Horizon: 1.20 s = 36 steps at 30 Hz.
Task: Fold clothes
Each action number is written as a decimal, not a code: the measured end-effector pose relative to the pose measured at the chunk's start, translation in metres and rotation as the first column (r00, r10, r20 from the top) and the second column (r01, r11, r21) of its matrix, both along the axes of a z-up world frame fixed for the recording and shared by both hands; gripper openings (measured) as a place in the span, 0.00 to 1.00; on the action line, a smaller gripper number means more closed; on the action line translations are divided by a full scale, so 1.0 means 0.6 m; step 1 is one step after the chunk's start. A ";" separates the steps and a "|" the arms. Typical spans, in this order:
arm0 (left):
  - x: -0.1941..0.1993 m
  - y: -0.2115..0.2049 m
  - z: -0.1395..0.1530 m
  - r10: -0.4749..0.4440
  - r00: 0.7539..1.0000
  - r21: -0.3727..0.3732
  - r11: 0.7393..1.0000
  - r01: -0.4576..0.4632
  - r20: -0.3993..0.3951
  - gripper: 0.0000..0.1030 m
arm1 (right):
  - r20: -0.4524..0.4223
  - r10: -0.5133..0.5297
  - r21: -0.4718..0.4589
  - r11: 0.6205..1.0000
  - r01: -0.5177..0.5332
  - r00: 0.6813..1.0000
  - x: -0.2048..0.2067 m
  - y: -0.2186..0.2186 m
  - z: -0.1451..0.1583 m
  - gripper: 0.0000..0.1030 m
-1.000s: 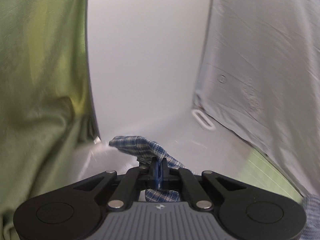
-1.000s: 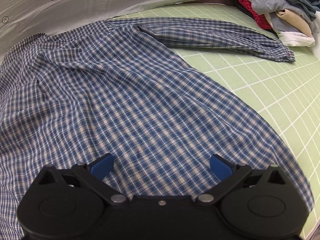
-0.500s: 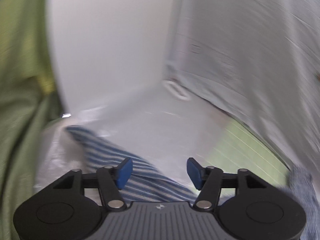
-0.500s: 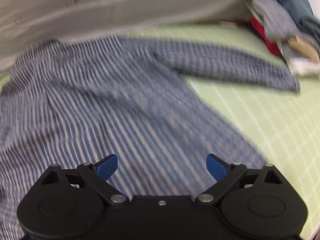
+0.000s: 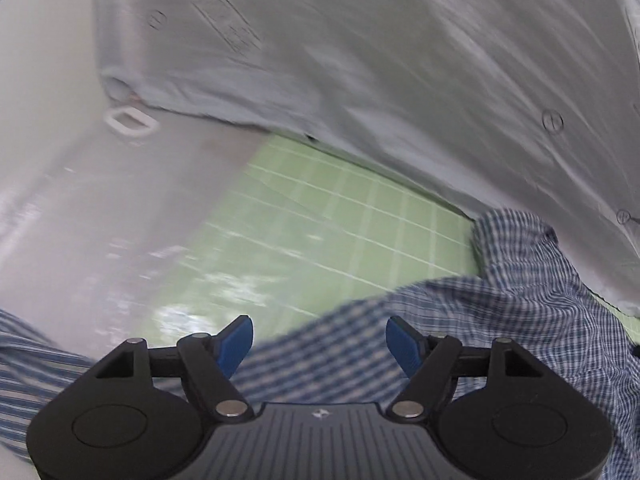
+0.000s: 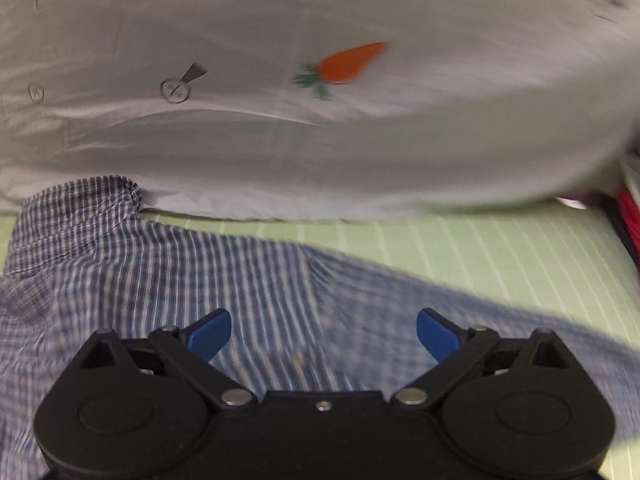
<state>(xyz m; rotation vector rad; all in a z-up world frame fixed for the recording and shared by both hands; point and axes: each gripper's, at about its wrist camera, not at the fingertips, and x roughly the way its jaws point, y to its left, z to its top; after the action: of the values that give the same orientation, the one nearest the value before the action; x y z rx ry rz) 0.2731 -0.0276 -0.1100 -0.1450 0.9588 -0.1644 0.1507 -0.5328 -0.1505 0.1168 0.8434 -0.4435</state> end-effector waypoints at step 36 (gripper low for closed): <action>-0.014 -0.135 -0.025 -0.088 0.995 -0.038 0.996 0.086 -0.048 0.72 | 0.034 -0.044 -0.138 0.989 0.048 0.998 0.007 -0.123 -0.007 0.60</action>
<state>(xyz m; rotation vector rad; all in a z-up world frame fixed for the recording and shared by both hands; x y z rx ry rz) 0.2650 -0.1087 -0.1250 -0.1411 1.0126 -0.2594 0.1546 -0.6067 -0.1545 0.0146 0.7786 -0.5411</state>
